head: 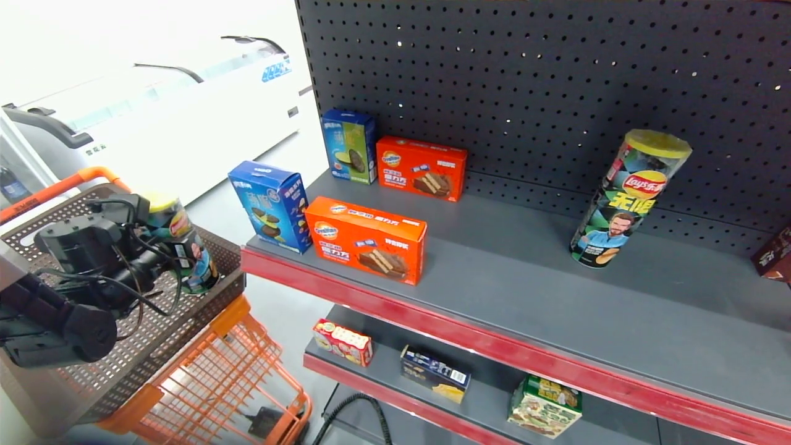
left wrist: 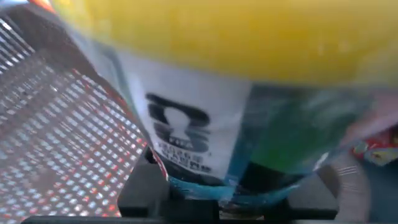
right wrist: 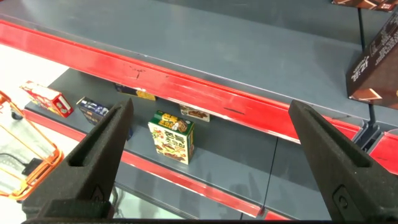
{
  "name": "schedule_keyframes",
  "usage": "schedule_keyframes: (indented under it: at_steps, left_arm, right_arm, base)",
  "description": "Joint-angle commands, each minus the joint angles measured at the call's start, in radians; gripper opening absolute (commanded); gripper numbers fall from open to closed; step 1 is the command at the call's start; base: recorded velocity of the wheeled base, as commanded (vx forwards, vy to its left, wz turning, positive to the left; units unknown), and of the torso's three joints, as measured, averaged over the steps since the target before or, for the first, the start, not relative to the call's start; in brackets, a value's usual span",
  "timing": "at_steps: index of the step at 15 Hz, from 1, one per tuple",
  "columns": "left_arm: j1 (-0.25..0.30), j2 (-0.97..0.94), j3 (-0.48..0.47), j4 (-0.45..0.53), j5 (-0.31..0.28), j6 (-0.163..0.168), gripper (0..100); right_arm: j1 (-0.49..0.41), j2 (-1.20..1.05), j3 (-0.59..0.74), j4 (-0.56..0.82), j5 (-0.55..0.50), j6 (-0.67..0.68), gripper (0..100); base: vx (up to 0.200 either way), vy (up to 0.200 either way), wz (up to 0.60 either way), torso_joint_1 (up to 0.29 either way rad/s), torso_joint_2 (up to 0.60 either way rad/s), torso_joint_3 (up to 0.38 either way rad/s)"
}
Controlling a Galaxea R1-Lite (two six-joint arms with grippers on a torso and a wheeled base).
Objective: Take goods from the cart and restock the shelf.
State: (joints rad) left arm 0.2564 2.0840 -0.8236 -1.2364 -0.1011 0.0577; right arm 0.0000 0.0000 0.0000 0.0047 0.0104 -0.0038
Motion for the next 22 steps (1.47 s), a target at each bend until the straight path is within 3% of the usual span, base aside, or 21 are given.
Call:
schedule_keyframes:
  at_steps: [1,5,9,12,13,15,16,18,21,22]
  left_arm:
    - [0.000,-0.191,0.087,0.008,-0.006,0.002,0]
    - [-0.063,-0.418,0.238,0.035,-0.022,-0.001,0]
    - [-0.169,-0.631,0.371,0.074,-0.031,-0.001,0]
    - [-0.258,-0.743,0.371,0.241,-0.032,0.001,0]
    - [-0.332,-0.771,0.383,0.255,-0.039,-0.001,0]
    - [-0.479,-0.803,0.449,0.255,-0.049,-0.039,0]
    - [-0.520,-0.808,0.468,0.255,-0.051,-0.041,0]
    - [-0.552,-0.808,0.463,0.250,-0.054,-0.041,0]
    - [-0.556,-0.802,0.480,0.242,-0.152,-0.038,0]
    - [-0.559,-0.803,0.483,0.252,-0.154,-0.035,0]
  right_arm:
    - [0.000,0.000,0.000,0.000,0.000,-0.001,100]
    - [0.000,0.000,0.000,0.000,0.000,-0.001,100]
    - [0.000,0.000,0.000,0.000,0.000,0.001,100]
    - [0.000,0.000,0.000,0.000,0.000,-0.001,100]
    - [0.000,0.000,0.000,0.000,0.000,-0.001,100]
    - [0.000,0.000,0.000,0.000,0.000,-0.001,100]
    - [0.000,0.000,0.000,0.000,0.000,-0.001,100]
    - [0.000,0.000,0.000,0.000,0.000,-0.001,100]
    - [0.000,0.000,0.000,0.000,0.000,-0.001,100]
    - [0.000,0.000,0.000,0.000,0.000,-0.001,100]
  base:
    - [0.000,0.000,0.00,0.000,0.00,0.000]
    - [0.000,0.000,0.00,0.000,0.00,0.000]
    - [0.000,0.000,0.00,0.000,0.00,0.000]
    - [0.000,0.000,0.00,0.000,0.00,0.000]
    - [0.000,0.000,0.00,0.000,0.00,0.000]
    - [0.000,0.000,0.00,0.000,0.00,0.000]
    - [0.000,0.000,0.00,0.000,0.00,0.000]
    - [0.000,0.000,0.00,0.000,0.00,0.000]
    - [0.000,0.000,0.00,0.000,0.00,0.000]
    - [0.000,0.000,0.00,0.000,0.00,0.000]
